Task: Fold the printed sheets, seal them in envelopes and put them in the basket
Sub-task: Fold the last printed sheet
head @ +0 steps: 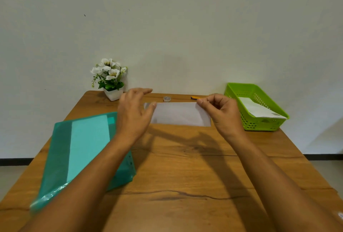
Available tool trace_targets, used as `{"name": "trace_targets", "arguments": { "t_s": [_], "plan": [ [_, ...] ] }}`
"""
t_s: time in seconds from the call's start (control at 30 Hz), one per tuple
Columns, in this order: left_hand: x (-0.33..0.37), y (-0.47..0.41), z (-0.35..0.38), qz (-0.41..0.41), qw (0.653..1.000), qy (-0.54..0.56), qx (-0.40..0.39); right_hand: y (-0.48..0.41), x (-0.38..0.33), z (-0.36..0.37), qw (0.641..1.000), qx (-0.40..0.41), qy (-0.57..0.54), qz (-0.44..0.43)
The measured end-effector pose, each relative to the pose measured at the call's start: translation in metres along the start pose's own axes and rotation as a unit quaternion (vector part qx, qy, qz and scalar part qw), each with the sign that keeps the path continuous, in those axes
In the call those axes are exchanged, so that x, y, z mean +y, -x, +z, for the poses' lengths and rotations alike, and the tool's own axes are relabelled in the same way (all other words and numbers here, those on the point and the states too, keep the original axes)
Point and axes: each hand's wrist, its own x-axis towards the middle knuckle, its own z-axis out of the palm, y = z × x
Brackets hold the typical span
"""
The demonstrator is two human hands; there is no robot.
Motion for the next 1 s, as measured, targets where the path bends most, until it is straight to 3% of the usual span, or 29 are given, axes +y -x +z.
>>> {"name": "trace_targets", "arguments": {
  "t_s": [0.07, 0.17, 0.27, 0.4, 0.47, 0.67, 0.9, 1.0],
  "plan": [
    [0.019, -0.006, 0.001, 0.075, 0.995, 0.016, -0.059, -0.004, -0.007, 0.005, 0.998, -0.023, 0.055, -0.034],
    [0.043, -0.011, 0.005, 0.11, 0.985, 0.044, -0.127, -0.005, -0.015, 0.013, 0.991, -0.046, 0.106, -0.074],
    [0.048, -0.013, 0.009, 0.079, 0.984, 0.083, -0.135, -0.004, -0.018, 0.017, 0.991, -0.048, 0.104, -0.068],
    [0.045, -0.008, 0.009, -0.014, 0.969, 0.214, -0.124, -0.001, -0.01, 0.02, 0.997, -0.009, -0.08, 0.015],
    [0.043, -0.004, 0.01, -0.052, 0.958, 0.258, -0.112, 0.003, -0.005, 0.022, 0.993, -0.005, -0.117, 0.034],
    [0.047, -0.003, 0.005, -0.078, 0.938, 0.316, -0.117, 0.004, -0.011, 0.03, 0.995, -0.036, -0.088, 0.014],
    [0.051, -0.005, 0.003, -0.124, 0.901, 0.407, -0.083, 0.012, -0.016, 0.04, 0.991, -0.031, -0.122, 0.05],
    [0.05, -0.005, 0.001, -0.109, 0.907, 0.398, -0.086, 0.012, -0.017, 0.04, 0.995, -0.048, -0.083, 0.042]
  ]
}}
